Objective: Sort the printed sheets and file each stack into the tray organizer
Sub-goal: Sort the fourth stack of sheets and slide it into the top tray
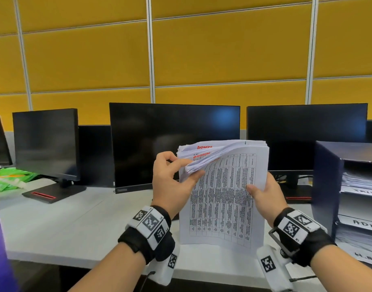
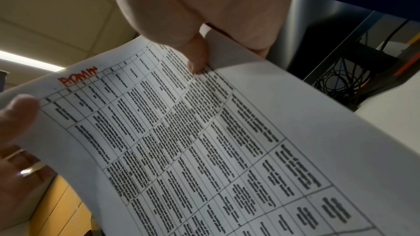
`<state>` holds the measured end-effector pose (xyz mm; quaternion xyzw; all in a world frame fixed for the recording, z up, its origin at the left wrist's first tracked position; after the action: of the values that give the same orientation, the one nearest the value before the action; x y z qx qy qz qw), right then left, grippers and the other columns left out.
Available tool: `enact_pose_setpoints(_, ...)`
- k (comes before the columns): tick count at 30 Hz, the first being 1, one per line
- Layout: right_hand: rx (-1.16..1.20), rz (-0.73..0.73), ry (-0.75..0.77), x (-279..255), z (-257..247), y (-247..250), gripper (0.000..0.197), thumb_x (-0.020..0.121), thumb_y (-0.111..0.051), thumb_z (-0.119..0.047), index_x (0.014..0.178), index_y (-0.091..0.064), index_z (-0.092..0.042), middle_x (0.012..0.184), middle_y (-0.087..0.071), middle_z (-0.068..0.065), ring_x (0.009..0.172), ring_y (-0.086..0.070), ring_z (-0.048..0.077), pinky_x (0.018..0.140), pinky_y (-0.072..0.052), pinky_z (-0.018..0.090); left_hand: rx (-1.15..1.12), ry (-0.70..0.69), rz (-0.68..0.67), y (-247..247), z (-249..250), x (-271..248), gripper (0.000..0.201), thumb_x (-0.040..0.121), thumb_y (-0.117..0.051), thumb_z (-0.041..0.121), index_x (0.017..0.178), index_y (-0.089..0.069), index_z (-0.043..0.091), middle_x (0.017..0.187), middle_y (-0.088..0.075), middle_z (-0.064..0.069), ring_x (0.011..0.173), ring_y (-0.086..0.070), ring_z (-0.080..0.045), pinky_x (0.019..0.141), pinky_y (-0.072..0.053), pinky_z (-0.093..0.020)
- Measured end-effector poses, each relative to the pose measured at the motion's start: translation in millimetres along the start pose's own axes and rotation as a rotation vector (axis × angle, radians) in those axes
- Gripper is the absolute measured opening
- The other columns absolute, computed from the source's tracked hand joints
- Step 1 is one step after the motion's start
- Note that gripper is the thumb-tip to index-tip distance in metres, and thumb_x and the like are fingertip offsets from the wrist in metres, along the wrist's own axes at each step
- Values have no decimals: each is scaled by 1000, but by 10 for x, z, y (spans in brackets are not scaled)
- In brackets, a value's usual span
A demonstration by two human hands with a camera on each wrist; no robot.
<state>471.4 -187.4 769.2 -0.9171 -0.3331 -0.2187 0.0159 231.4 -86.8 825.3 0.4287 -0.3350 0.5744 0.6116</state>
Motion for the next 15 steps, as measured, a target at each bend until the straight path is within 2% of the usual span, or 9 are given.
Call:
enact_pose_setpoints(3, -7, 1, 3, 0, 1, -1, 38, 93, -51, -1, 128, -46, -14, 113, -56, -1, 104, -54, 17, 86, -45, 36, -40, -44, -37, -24, 56, -13, 15, 77, -77, 33, 90, -76, 25, 98, -43, 18, 97, -50, -15, 77, -55, -31)
enact_pose_setpoints(5, -9, 2, 7, -5, 2, 3, 39, 93, -52, -1, 129, -46, -14, 115, -57, 0, 104, -54, 18, 86, -45, 36, -92, -28, -61, -48, 31, -26, 8, 79, -77, 25, 86, -75, 23, 95, -52, 15, 94, -55, -15, 76, -56, -33)
enact_pose_setpoints(8, -2, -8, 11, -7, 1, 9, 39, 93, -52, -1, 129, -45, -14, 114, -56, 1, 104, -54, 18, 84, -45, 35, -221, 105, -86, -76, -70, -51, 10, 83, -74, 13, 79, -70, 21, 84, -66, 10, 85, -61, -7, 75, -54, -24)
enact_pose_setpoints(10, 10, -24, 10, -4, 12, 9, 40, 92, -52, -1, 129, -45, -14, 113, -56, 1, 102, -55, 18, 83, -45, 35, -334, 209, -130, -124, -133, -78, 9, 85, -71, 9, 80, -67, 15, 84, -69, 9, 84, -64, -2, 73, -54, -19)
enact_pose_setpoints(13, 22, -42, 12, -1, 26, 14, 39, 92, -53, -1, 128, -45, -14, 112, -57, 1, 102, -56, 19, 81, -46, 34, -375, 248, -218, -197, -147, -120, 10, 83, -72, 7, 83, -66, 14, 87, -68, 10, 86, -64, 2, 71, -53, -14)
enact_pose_setpoints(15, 31, -58, 11, 5, 36, 9, 40, 92, -53, -2, 129, -45, -15, 114, -58, 2, 104, -57, 19, 81, -46, 34, -378, 276, -249, -229, -189, -141, 14, 82, -73, 6, 86, -68, 19, 86, -68, 10, 82, -63, 4, 68, -52, -11)
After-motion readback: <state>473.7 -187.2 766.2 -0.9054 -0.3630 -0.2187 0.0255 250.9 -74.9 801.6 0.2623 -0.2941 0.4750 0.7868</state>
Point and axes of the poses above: each hand's wrist, its own x-axis towards the middle knuckle, its own y-axis out of the back of the hand, z = x × y, the point moved 8 cm from there along x, towards the middle knuckle
